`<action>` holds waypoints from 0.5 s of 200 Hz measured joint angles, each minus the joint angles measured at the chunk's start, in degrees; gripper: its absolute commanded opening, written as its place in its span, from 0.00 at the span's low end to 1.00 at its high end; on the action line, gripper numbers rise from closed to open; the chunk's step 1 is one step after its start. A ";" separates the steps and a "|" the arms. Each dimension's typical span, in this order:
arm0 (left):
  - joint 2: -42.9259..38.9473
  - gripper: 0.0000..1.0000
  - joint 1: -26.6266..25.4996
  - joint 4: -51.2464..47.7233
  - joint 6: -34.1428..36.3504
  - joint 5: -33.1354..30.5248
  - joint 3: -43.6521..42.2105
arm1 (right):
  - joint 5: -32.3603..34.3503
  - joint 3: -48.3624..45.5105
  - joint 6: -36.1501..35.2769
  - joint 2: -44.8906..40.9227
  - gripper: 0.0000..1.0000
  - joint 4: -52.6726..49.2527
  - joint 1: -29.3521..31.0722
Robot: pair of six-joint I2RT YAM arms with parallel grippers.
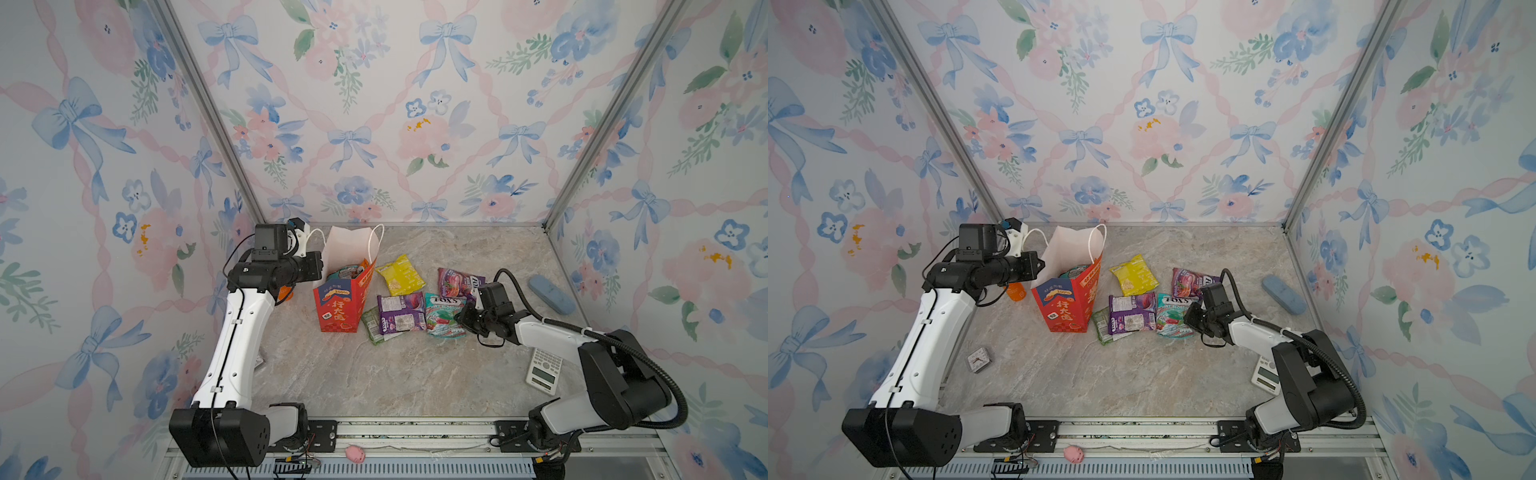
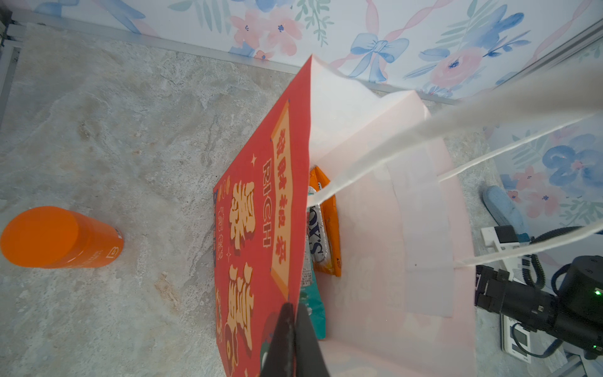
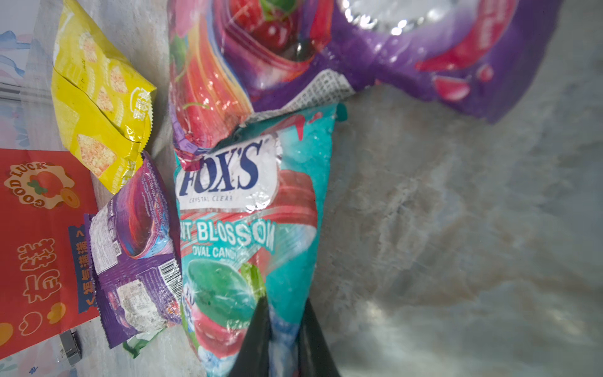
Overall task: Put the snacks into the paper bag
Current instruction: 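Grasp the teal Fox's Mint Blossom packet with the right gripper, then lift the Mint Blossom packet with the right gripper toward the bag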
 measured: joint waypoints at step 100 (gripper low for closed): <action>0.00 0.00 0.00 0.00 0.00 0.00 0.00 | 1.75 4.96 -2.25 -6.99 0.00 -7.08 2.45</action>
